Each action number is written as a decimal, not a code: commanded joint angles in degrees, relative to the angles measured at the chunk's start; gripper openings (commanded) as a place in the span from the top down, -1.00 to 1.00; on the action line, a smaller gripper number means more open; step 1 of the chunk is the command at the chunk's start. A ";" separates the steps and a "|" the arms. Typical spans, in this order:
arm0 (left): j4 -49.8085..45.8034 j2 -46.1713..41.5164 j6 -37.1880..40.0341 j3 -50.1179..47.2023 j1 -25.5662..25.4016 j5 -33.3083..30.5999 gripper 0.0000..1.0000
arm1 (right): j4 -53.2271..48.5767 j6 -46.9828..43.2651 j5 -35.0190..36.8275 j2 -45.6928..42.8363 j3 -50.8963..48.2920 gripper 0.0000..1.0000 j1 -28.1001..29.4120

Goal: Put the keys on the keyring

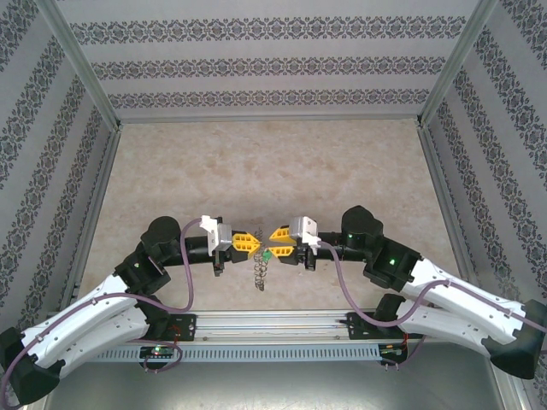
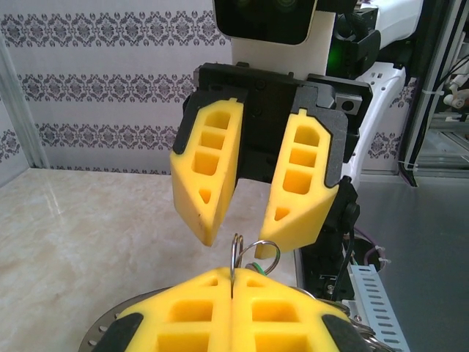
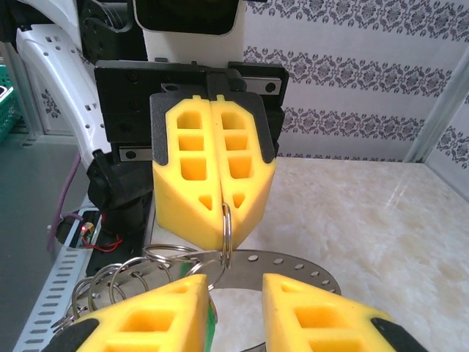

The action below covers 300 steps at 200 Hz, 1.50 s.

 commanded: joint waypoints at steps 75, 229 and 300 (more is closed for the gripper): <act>4.12 -0.72 -0.98 -0.75 -0.65 1.66 1.00 | 2.68 0.29 -2.72 3.87 3.02 0.66 0.67; -34.44 12.83 17.76 19.90 -8.38 -18.80 0.61 | -30.34 -16.67 5.36 9.15 18.52 1.00 1.88; -31.48 14.06 17.76 19.58 -8.83 -17.67 1.00 | -29.99 -16.94 4.37 8.58 18.22 1.00 1.90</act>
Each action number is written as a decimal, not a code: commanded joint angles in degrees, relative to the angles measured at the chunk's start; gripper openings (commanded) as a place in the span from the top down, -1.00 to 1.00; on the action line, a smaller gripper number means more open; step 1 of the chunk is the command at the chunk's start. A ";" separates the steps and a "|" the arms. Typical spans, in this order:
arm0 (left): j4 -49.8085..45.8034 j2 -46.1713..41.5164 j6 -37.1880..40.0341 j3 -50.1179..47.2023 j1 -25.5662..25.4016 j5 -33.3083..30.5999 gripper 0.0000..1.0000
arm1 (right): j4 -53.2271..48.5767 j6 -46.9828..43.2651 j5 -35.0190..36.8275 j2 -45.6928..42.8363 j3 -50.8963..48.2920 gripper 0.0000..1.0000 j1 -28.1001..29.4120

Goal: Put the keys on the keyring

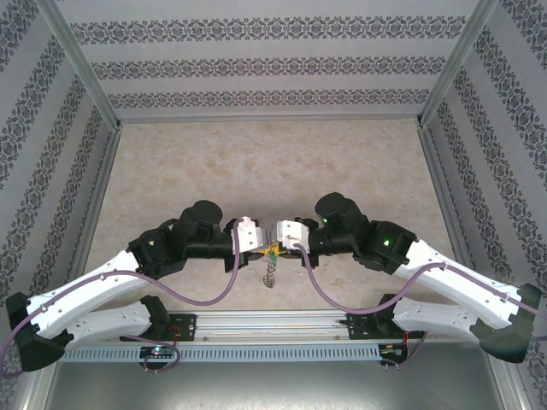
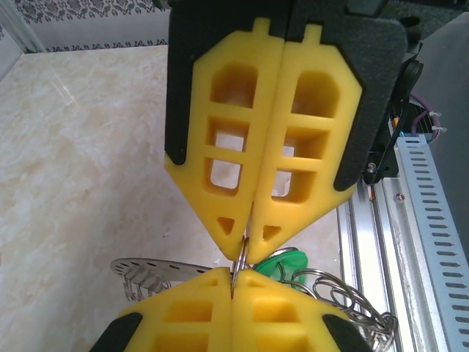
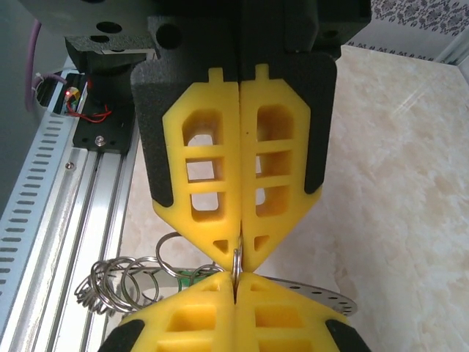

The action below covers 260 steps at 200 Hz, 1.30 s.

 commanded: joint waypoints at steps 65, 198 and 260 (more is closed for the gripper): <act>21.46 -10.11 -8.06 -9.95 -0.24 8.02 1.00 | 10.84 6.83 -4.27 -5.39 -5.64 0.68 0.61; 31.79 -9.77 -12.75 -14.69 -0.20 10.55 1.00 | 16.70 11.26 -9.39 -12.49 -10.29 0.47 0.77; 32.61 -9.56 -12.95 -14.95 -0.20 11.36 1.00 | 16.43 11.12 -7.49 -9.51 -9.50 0.56 0.77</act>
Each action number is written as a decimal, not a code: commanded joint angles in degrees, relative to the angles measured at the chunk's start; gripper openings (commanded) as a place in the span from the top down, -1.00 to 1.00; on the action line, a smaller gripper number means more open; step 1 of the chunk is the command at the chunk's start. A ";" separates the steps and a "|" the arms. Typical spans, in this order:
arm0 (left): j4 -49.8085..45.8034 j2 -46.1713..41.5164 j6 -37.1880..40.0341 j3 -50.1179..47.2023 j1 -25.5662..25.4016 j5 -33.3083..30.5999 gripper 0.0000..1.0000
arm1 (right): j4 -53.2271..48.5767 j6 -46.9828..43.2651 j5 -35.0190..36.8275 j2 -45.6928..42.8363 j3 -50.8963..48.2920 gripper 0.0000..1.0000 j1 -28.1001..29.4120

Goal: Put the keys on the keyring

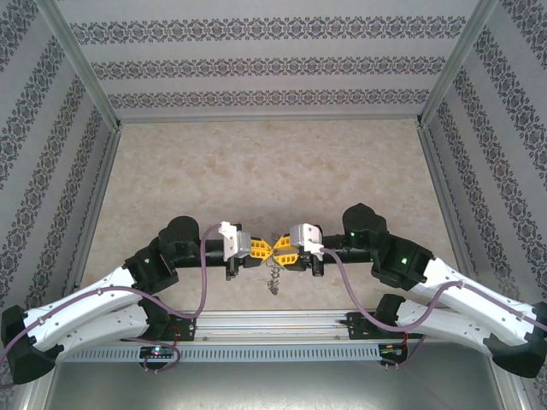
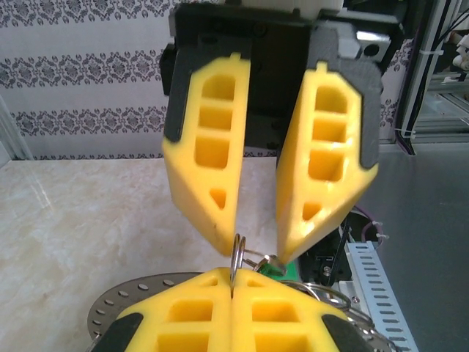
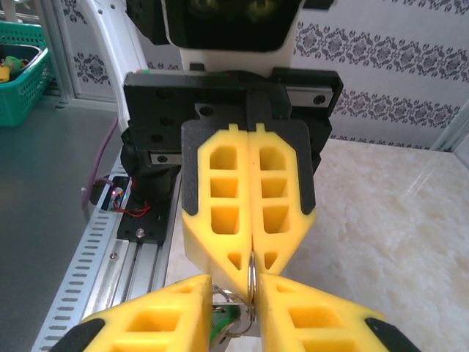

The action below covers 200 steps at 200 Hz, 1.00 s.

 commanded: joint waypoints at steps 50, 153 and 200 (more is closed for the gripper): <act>4.64 -1.28 -0.43 -0.51 -0.29 1.82 1.00 | -0.09 0.40 3.35 -0.44 -0.33 0.71 0.46; -24.39 5.75 10.79 13.54 -0.27 -7.56 0.81 | -8.50 -6.67 7.43 4.89 5.90 1.00 0.67; -28.59 10.13 12.47 17.09 -0.32 -8.69 1.00 | -13.42 -9.11 10.68 9.39 9.73 1.00 2.04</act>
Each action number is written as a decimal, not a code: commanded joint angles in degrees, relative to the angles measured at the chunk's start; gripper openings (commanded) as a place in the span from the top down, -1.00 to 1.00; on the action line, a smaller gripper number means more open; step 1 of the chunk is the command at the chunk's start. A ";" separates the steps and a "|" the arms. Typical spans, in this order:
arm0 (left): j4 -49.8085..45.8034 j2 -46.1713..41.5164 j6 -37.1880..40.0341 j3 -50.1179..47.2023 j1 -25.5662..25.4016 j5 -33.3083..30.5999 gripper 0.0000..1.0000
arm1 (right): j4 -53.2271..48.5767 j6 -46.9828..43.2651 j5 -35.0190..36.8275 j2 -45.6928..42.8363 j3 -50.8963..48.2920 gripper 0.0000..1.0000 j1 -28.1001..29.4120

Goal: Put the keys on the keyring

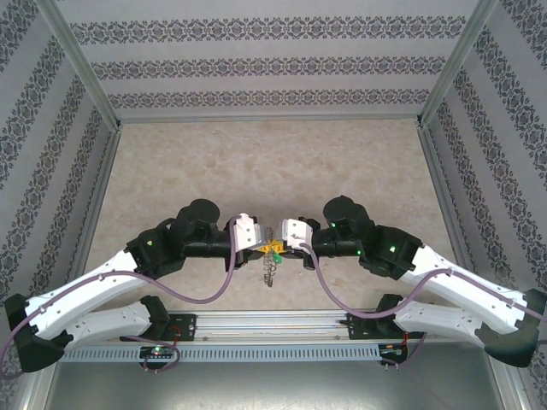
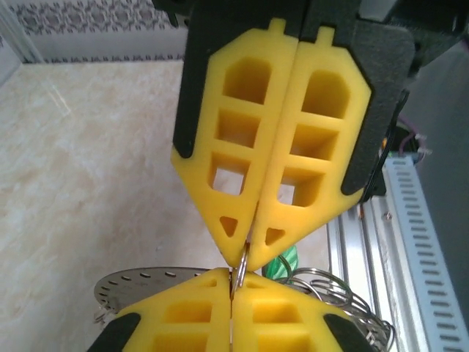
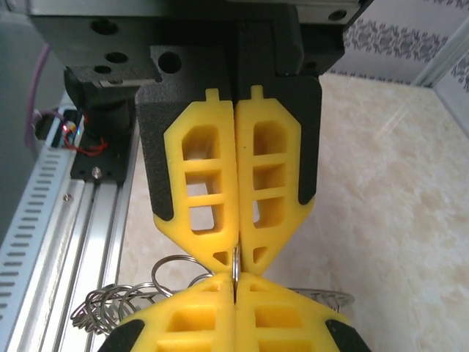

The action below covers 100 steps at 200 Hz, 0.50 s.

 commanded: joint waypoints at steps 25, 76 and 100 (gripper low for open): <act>2.41 -0.80 0.37 -0.59 -0.35 0.80 1.00 | -0.78 -1.77 1.54 0.54 1.56 1.00 1.65; 18.78 -9.04 -5.40 -8.77 -0.27 7.49 1.00 | 6.85 3.25 -1.16 -4.83 -3.96 0.57 1.65; 23.39 -10.49 -7.14 -10.93 -0.26 9.68 1.00 | 8.33 4.54 -2.11 -5.49 -4.86 0.56 1.65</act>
